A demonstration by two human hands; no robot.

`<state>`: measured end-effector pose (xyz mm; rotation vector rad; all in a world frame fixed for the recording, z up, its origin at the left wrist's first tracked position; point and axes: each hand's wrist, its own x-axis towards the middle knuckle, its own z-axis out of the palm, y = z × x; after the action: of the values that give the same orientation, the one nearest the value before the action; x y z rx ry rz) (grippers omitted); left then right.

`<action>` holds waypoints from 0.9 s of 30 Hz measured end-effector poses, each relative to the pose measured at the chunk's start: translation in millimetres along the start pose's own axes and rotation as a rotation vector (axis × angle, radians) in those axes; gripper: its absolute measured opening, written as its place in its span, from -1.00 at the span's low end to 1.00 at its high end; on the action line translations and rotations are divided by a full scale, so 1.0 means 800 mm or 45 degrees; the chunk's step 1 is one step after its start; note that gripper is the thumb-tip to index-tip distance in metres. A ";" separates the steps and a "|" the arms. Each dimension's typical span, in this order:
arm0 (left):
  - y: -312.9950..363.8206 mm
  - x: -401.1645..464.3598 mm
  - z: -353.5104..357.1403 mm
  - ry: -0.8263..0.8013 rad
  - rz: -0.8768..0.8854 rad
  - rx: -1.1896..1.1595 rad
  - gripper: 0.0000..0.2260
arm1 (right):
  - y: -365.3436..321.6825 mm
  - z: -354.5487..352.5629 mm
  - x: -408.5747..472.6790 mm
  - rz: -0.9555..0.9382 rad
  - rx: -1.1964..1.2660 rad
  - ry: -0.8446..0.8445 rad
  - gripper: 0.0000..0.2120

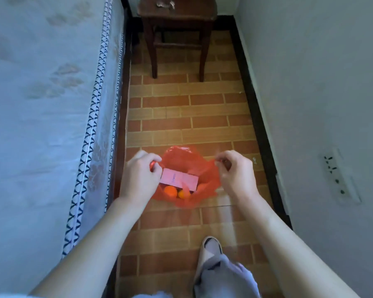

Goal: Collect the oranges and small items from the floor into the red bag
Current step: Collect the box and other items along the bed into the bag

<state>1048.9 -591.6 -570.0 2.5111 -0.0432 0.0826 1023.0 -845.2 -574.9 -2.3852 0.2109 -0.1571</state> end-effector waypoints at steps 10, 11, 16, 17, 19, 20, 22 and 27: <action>0.209 -0.002 -0.247 -0.031 0.027 -0.038 -0.86 | -0.217 -0.242 0.002 0.106 0.067 0.038 -0.83; 0.228 0.001 -0.266 -0.031 0.035 -0.051 -0.87 | -0.233 -0.265 0.006 0.109 0.079 0.053 -0.82; 0.301 0.018 -0.332 -0.015 0.058 -0.036 -0.89 | -0.283 -0.347 0.028 0.095 0.065 0.109 -0.82; 0.313 0.022 -0.342 -0.005 0.057 -0.024 -0.89 | -0.290 -0.359 0.032 0.091 0.052 0.109 -0.82; 0.335 0.031 -0.359 0.039 0.033 0.005 -0.90 | -0.302 -0.381 0.041 0.070 0.021 0.094 -0.81; 0.346 0.034 -0.368 0.052 0.031 0.027 -0.90 | -0.307 -0.392 0.044 0.068 0.014 0.096 -0.81; 0.369 0.044 -0.382 0.084 0.047 0.069 -0.90 | -0.317 -0.413 0.054 0.063 0.003 0.100 -0.81; 0.412 0.063 -0.413 0.158 0.072 0.035 -0.87 | -0.338 -0.454 0.084 0.038 -0.002 0.095 -0.80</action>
<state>1066.6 -663.5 -106.4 2.5267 -0.0628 0.2635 1055.3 -902.6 -122.1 -2.3787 0.2821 -0.2321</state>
